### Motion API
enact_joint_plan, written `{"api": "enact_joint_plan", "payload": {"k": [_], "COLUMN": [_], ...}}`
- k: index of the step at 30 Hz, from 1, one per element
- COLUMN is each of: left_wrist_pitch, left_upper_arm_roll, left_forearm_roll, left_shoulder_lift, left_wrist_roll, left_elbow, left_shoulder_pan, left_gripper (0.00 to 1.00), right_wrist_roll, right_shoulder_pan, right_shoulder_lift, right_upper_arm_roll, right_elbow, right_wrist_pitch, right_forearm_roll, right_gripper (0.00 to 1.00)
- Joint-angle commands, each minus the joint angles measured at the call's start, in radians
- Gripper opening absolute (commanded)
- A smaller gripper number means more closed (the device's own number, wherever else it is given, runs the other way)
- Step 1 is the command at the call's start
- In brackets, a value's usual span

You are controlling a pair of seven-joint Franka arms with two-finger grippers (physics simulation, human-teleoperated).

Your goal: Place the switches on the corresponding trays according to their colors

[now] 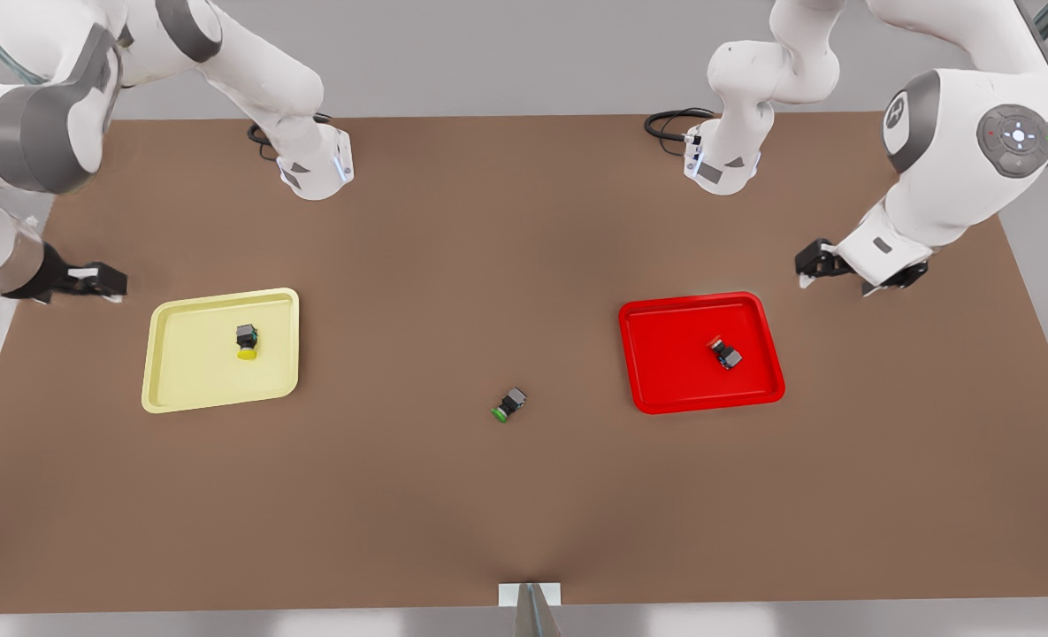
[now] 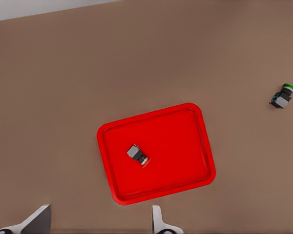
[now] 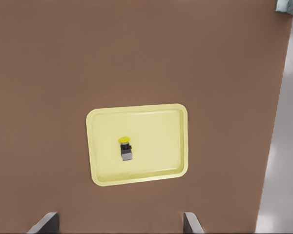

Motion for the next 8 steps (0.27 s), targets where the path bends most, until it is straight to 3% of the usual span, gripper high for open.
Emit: {"api": "enact_joint_plan", "payload": {"k": [1, 2, 3, 5, 8], "left_wrist_pitch": [0.002, -0.001, 0.0, 0.002, 0.003], "left_upper_arm_roll": [-0.001, 0.001, 0.001, 0.001, 0.001], "left_forearm_roll": [-0.002, -0.002, -0.002, -0.002, -0.002], "left_shoulder_lift": [0.001, 0.001, 0.002, 0.004, 0.005], "left_wrist_roll": [0.0, 0.0, 0.0, -0.002, -0.008], "left_elbow": [0.002, 0.0, 0.0, 0.0, 0.0], "left_shoulder_pan": [-0.009, -0.009, -0.009, -0.009, -0.009], "left_gripper": [1.0, 1.0, 1.0, 1.0, 1.0], "right_wrist_roll": [-0.002, 0.014, 0.018, 0.018, 0.017], "right_shoulder_pan": [0.018, 0.295, 0.319, 0.309, 0.31], "right_shoulder_lift": [-0.176, -0.308, -0.313, -0.488, -0.482], "right_upper_arm_roll": [-0.091, -0.383, -0.426, -0.432, -0.434], "right_elbow": [-0.222, -0.427, -0.436, -0.675, -0.666], "right_wrist_pitch": [0.16, 0.284, 0.253, 0.377, 0.363], "right_forearm_roll": [0.085, 0.092, 0.089, 0.099, 0.1], "right_gripper": [1.0, 1.0, 1.0, 1.0, 1.0]}}
